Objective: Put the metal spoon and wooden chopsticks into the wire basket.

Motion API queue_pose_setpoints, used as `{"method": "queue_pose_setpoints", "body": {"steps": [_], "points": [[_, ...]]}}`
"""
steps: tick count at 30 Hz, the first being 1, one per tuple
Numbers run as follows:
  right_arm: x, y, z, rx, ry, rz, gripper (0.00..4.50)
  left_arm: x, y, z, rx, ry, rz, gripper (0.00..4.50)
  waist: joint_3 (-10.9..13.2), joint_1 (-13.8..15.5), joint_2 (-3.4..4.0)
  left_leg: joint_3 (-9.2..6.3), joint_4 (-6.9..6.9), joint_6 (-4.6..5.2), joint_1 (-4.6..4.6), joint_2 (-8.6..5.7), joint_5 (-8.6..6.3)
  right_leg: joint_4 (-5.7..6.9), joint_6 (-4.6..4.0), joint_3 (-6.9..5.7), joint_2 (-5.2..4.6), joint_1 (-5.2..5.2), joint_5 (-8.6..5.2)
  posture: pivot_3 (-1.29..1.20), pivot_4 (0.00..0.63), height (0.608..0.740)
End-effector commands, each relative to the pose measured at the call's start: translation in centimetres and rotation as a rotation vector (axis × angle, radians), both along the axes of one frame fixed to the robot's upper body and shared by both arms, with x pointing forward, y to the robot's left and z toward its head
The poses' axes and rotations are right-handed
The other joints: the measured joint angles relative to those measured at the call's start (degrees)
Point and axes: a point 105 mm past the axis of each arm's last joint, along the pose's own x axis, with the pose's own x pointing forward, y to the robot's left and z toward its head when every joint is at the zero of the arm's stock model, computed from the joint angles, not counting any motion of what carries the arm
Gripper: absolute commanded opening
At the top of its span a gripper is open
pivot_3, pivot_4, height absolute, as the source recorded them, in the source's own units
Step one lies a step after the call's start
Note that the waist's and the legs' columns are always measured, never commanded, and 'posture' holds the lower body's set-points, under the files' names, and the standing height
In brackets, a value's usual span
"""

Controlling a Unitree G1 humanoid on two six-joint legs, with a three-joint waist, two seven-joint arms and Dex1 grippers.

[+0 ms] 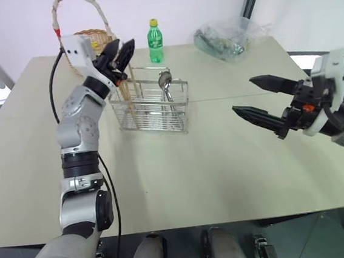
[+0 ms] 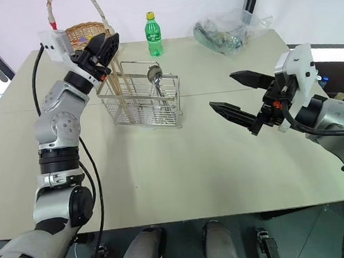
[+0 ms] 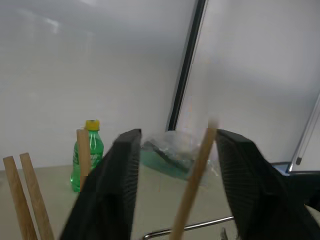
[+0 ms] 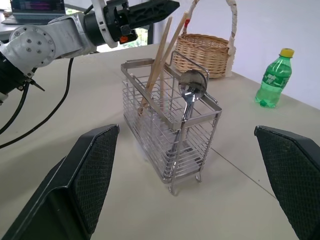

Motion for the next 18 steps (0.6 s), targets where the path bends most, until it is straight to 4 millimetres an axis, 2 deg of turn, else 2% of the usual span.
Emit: {"method": "queue_pose_setpoints", "body": {"steps": [1, 7, 11, 15, 18], "points": [[-0.3, 0.2, 0.4, -0.005, -0.025, 0.019, 4.5, -1.0, 0.7, 2.0, -0.004, -0.067, 0.014, 4.42, 0.0, 0.0, 0.0, 0.0, 0.0, 0.0, 0.0, 0.0, 0.0, 0.0, 0.0, 0.0, 0.0, 0.0, 0.0, 0.0, 0.15, 0.674], [-0.2, 1.2, -0.1, -0.012, -0.032, 0.065, 4.5, -1.6, 2.2, 3.3, 0.017, -0.058, 0.017, 4.42, 0.01, -0.09, 0.02, 0.0, 0.0, 0.0, 0.01, 0.0, 0.0, 0.01, 0.0, 0.0, 0.01, -0.01, 0.0, 0.0, 0.15, 0.674], [0.1, 1.4, -0.3, -0.017, -0.038, 0.089, 4.5, -3.0, 3.5, 4.6, 0.153, -0.073, -0.003, 4.42, 0.04, -0.33, 0.05, 0.01, -0.04, 0.0, 0.02, 0.03, 0.0, 0.01, 0.0, 0.0, 0.06, -0.03, -0.01, 0.0, 0.15, 0.674], [0.7, 1.7, 0.1, -0.019, -0.051, 0.122, 4.5, -6.0, 6.1, 6.5, 0.368, -0.105, -0.021, 4.42, 0.08, -0.54, 0.1, 0.0, -0.1, 0.0, 0.05, 0.05, 0.0, -0.01, -0.01, 0.02, 0.07, -0.03, -0.01, 0.0, 0.15, 0.674], [1.2, 1.8, 0.3, -0.027, -0.058, 0.149, 4.5, -8.7, 7.7, 6.9, 0.554, -0.104, -0.054, 4.42, 0.1, -1.37, 0.16, 0.02, -0.18, 0.0, 0.07, 0.1, 0.0, 0.0, -0.04, 0.03, 0.1, -0.06, -0.03, 0.0, 0.15, 0.674]]}}
